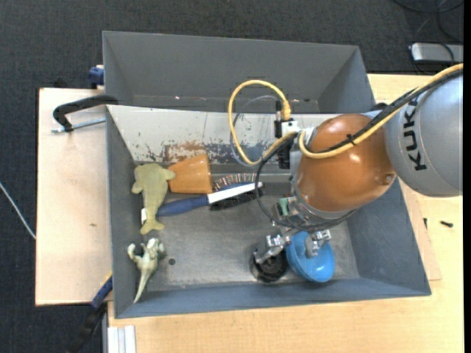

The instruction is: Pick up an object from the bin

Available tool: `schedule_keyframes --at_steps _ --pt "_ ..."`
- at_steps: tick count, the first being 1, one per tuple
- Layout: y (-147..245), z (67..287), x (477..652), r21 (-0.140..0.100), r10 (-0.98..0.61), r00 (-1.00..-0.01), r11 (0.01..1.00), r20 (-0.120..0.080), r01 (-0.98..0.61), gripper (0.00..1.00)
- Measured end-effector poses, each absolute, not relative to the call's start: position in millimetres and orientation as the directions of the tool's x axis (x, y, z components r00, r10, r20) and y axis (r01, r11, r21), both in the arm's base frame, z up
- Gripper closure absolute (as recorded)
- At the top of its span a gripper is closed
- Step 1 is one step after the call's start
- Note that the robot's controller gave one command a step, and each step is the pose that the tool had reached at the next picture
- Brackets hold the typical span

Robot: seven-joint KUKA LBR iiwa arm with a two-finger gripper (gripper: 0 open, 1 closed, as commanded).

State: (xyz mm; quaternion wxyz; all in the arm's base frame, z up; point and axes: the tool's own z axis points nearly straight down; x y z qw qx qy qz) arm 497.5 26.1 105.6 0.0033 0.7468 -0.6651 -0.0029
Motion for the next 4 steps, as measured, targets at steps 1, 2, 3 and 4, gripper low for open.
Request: schedule_keyframes --at_steps 1,2,3,4 --pt "20.6 80.0 504.3 -0.009 -1.000 0.021 -0.021 -0.010 -1.000 0.00" --pt "16.5 81.9 504.9 -0.025 -0.957 0.291 -0.291 -0.009 -0.957 0.00" --pt "19.5 85.1 505.0 -0.025 -0.956 0.294 -0.294 -0.012 -0.956 1.00" --pt "31.6 257.0 511.3 -0.012 -0.938 0.348 -0.348 0.001 -0.937 1.00"
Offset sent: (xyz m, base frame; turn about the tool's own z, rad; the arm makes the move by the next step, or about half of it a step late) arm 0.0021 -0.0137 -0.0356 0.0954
